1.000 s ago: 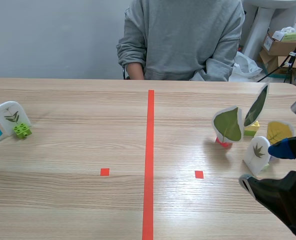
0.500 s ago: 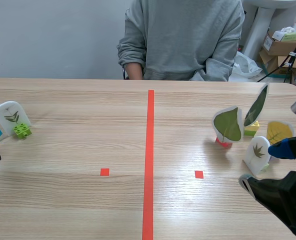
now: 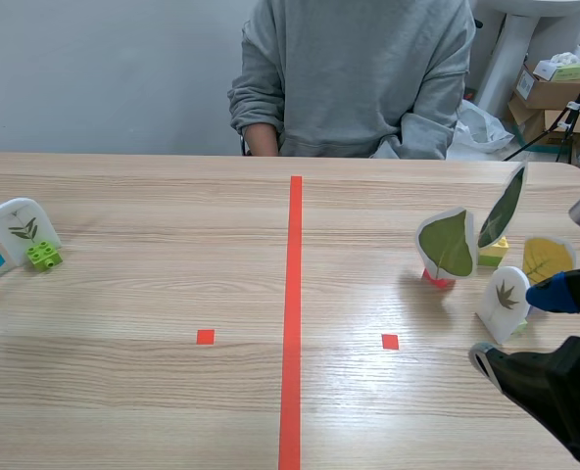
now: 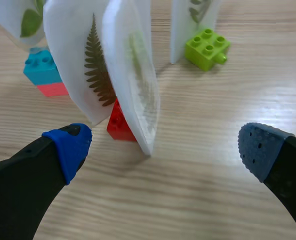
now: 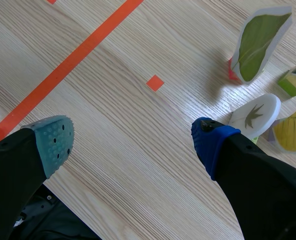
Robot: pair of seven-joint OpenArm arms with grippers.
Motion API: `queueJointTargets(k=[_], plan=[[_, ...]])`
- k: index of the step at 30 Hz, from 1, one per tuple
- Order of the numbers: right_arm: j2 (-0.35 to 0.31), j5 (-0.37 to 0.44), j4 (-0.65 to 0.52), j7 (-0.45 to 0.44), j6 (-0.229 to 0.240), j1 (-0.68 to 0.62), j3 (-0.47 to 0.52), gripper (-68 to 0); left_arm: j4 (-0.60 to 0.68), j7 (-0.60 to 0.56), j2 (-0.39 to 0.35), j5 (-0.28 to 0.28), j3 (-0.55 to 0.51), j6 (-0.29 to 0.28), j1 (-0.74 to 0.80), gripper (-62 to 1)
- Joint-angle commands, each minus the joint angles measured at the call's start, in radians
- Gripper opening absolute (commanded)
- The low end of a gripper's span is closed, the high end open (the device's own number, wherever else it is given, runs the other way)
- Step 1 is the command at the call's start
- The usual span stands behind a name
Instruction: Do the leaf sorting experiment
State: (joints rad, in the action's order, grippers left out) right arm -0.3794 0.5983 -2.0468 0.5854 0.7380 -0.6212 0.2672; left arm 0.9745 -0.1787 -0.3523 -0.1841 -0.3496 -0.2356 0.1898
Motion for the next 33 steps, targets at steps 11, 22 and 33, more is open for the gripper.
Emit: queueJointTargets(k=[11,22,33], plan=[[-0.008,0.007,0.002,-0.004,0.008,0.006,0.006,-19.4,0.568,0.083,-0.011,-0.007,-0.018,-0.080,0.393,1.4],[-0.008,0.017,0.002,-0.012,0.008,0.006,0.006,-19.4,1.003,0.299,-0.011,-0.257,-0.018,-0.255,0.614,1.4],[-0.008,0.068,0.002,-0.035,0.008,0.006,0.006,-19.4,1.165,0.413,-0.011,-0.300,-0.001,-0.258,0.646,1.4]])
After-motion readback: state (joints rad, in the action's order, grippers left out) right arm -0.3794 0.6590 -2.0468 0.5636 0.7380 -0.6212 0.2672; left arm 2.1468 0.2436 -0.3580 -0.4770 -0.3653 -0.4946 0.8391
